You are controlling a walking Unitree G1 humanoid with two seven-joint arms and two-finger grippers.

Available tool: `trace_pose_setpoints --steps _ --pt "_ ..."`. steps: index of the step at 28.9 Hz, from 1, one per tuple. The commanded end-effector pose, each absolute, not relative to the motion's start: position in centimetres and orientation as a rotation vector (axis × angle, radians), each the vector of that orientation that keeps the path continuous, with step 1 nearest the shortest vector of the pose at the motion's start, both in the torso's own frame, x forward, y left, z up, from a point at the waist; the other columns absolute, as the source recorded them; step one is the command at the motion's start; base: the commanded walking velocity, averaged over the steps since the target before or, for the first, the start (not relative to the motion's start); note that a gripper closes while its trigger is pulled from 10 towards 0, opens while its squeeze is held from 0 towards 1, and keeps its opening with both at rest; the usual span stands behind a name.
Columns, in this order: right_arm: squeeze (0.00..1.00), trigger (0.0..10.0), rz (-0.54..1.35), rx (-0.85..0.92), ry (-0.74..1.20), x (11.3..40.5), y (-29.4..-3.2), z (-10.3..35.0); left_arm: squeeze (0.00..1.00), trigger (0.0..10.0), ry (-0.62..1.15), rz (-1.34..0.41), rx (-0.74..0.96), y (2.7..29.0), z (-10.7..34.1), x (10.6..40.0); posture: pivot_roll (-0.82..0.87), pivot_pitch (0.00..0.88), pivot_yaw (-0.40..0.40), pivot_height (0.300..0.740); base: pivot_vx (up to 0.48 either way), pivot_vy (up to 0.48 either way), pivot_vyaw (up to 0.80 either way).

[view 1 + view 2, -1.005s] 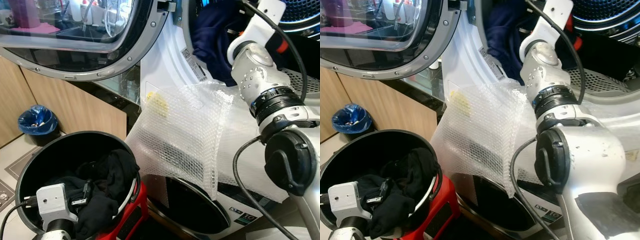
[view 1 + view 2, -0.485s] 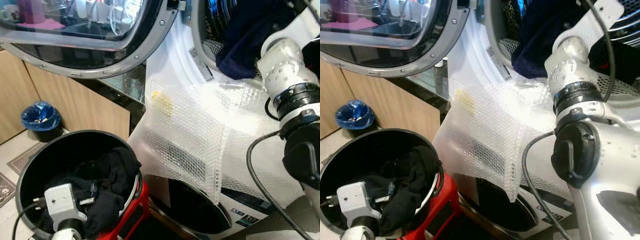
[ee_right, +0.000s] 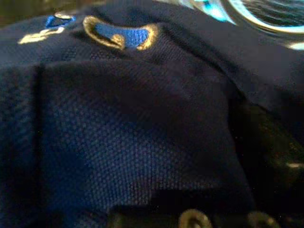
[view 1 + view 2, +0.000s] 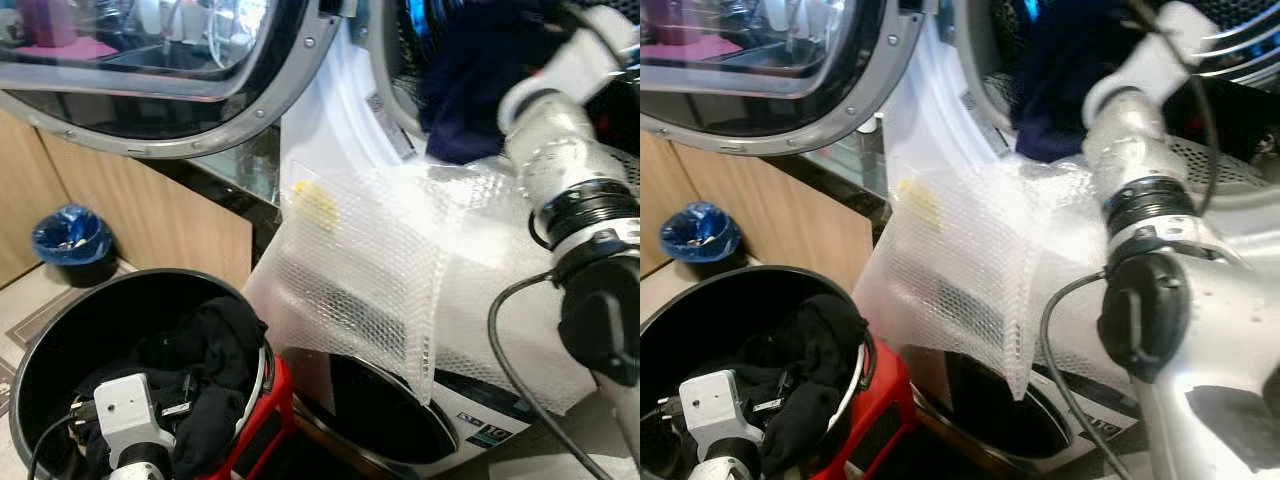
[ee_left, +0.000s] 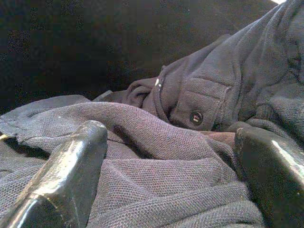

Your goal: Clothes washing

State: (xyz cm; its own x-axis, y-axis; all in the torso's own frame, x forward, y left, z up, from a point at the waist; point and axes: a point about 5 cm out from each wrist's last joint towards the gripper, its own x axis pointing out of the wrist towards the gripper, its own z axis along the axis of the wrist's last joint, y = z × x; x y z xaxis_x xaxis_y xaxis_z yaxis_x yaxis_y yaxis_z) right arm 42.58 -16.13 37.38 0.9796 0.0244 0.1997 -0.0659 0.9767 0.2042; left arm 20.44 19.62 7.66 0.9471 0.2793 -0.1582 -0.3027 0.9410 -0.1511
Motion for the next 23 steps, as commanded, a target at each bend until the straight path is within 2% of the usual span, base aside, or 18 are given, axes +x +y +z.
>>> trace_pose_setpoints --steps 1,4,7,8,9,14,23 --pt "1.00 10.0 0.001 0.224 -0.276 41.9 -17.2 40.2 0.00 10.0 0.259 0.248 -0.208 18.0 5.5 19.9 0.29 0.158 -0.198 0.740 0.000 0.000 0.00" --pt "1.00 10.0 -0.263 0.399 -0.399 40.5 -21.6 42.9 0.00 10.0 0.245 0.248 -0.210 17.9 5.8 20.1 0.29 0.157 -0.197 0.740 0.000 0.000 0.00" --pt "1.00 10.0 -0.478 0.505 -0.409 39.6 -24.7 42.7 0.00 10.0 0.241 0.255 -0.212 18.0 5.8 20.1 0.29 0.158 -0.200 0.740 0.000 0.000 0.00" --pt "1.00 10.0 -0.640 0.578 -0.391 38.9 -26.9 41.8 0.00 10.0 0.236 0.265 -0.212 18.0 5.8 20.1 0.28 0.154 -0.199 0.740 0.000 0.000 0.00" --pt "1.00 10.0 -0.671 0.590 -0.387 38.8 -27.3 41.6 0.00 10.0 0.235 0.267 -0.212 18.0 5.9 20.1 0.28 0.154 -0.199 0.740 0.000 0.000 0.00" --pt "1.00 10.0 -0.704 0.522 -0.318 39.2 -27.7 39.4 0.00 10.0 0.238 0.260 -0.216 17.9 5.8 20.3 0.27 0.158 -0.191 0.740 0.000 0.000 0.00" --pt "1.00 10.0 -0.583 0.406 -0.220 40.9 -24.9 36.4 0.00 10.0 0.249 0.228 -0.209 17.5 5.8 20.4 0.27 0.161 -0.174 0.740 0.000 0.000 0.00"
